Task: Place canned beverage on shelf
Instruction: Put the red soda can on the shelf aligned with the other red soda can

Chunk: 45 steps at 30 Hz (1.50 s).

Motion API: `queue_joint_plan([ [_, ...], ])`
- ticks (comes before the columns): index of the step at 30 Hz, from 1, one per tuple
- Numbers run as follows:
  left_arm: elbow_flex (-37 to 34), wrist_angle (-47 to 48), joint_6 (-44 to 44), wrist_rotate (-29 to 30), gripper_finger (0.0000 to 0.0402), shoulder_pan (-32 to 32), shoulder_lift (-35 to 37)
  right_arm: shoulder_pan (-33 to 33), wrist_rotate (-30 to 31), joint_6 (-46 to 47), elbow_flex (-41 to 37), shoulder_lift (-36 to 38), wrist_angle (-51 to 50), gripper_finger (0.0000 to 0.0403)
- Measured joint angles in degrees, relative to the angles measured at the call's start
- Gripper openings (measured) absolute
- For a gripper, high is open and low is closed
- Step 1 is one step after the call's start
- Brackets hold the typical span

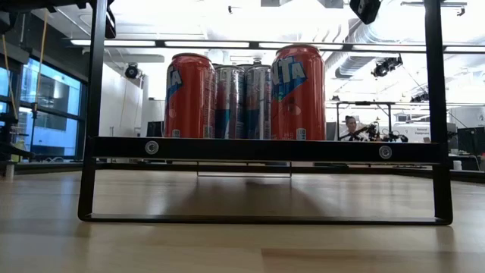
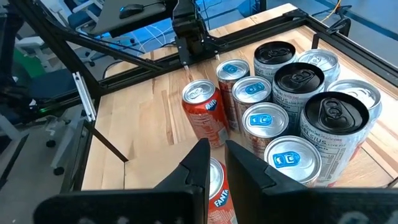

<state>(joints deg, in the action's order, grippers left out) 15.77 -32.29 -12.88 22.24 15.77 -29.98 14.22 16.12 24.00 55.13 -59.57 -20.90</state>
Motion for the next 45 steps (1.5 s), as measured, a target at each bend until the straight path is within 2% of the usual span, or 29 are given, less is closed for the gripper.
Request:
queue_joint_plan([
  [45, 0.0, 1.62, 0.04, 0.0, 0.0003, 0.0, 0.0, 0.01, 1.81, 4.67, 0.02, -0.02, -1.17, 0.0034],
])
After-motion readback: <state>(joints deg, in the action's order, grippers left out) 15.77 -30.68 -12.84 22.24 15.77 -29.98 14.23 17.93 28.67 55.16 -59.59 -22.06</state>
